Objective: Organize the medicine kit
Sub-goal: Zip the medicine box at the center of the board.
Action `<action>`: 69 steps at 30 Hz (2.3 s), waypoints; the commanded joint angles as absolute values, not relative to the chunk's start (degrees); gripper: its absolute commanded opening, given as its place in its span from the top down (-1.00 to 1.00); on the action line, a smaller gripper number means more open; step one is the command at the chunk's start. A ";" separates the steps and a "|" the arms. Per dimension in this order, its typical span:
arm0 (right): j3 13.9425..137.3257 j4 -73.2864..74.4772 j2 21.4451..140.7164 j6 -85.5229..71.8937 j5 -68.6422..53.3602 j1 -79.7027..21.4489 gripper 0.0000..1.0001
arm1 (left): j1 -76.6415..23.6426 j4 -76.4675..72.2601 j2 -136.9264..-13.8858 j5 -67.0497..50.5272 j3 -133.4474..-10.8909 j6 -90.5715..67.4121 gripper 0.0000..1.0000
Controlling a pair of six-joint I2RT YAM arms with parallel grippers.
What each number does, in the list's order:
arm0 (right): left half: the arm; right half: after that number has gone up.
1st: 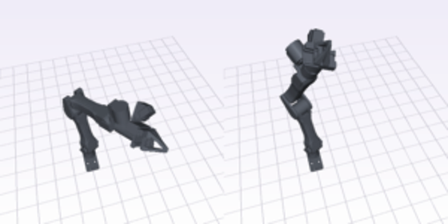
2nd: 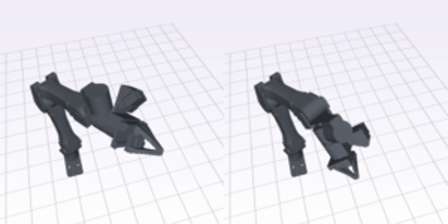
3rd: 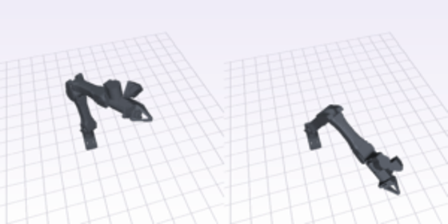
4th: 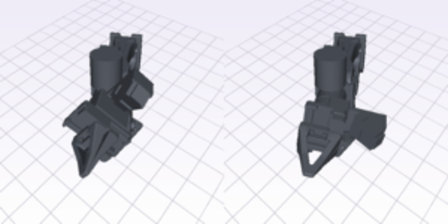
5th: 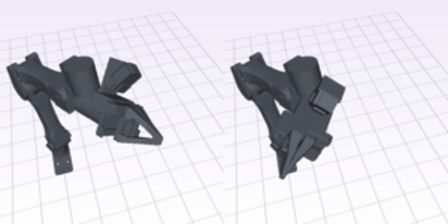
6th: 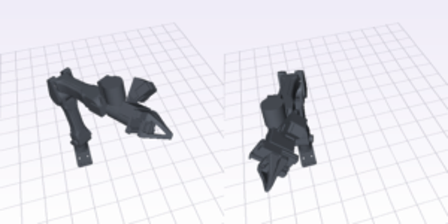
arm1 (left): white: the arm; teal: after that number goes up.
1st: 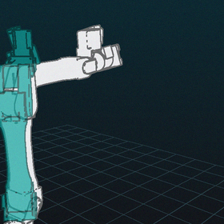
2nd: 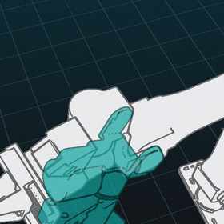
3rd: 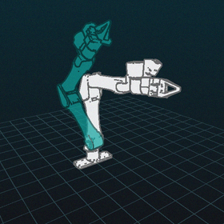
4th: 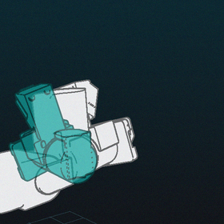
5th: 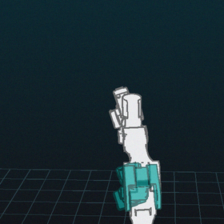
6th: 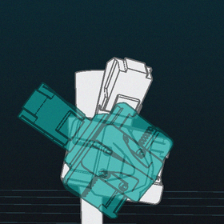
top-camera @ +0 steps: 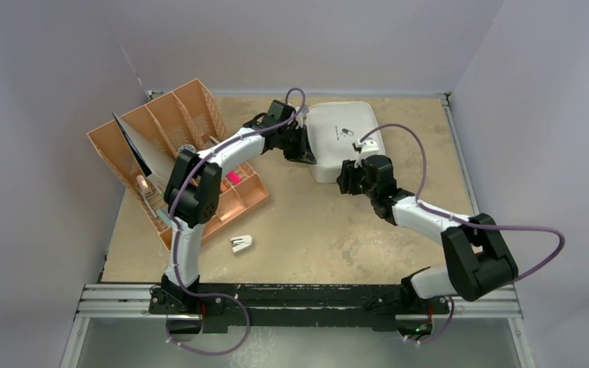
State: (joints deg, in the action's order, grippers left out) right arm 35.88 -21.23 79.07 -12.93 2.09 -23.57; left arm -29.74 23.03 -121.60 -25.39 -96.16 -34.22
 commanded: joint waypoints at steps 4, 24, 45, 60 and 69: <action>38.56 -27.63 84.45 -11.34 -7.24 -22.89 -0.26 | -28.58 33.02 -124.32 -17.58 -96.79 -27.95 1.00; 35.42 -49.35 91.62 -14.54 -6.96 -21.54 0.13 | -28.43 32.43 -124.74 -18.20 -95.38 -27.69 1.00; 33.99 -50.73 88.95 -14.72 -2.17 -21.54 0.42 | -28.47 32.21 -124.46 -18.21 -94.85 -27.99 1.00; 30.40 -46.99 86.70 -19.21 9.29 -20.38 1.00 | -28.39 32.78 -124.32 -16.41 -95.01 -27.07 1.00; 30.62 -39.48 84.36 -18.63 14.19 -17.21 1.00 | -28.39 32.83 -125.07 -15.72 -94.74 -27.25 1.00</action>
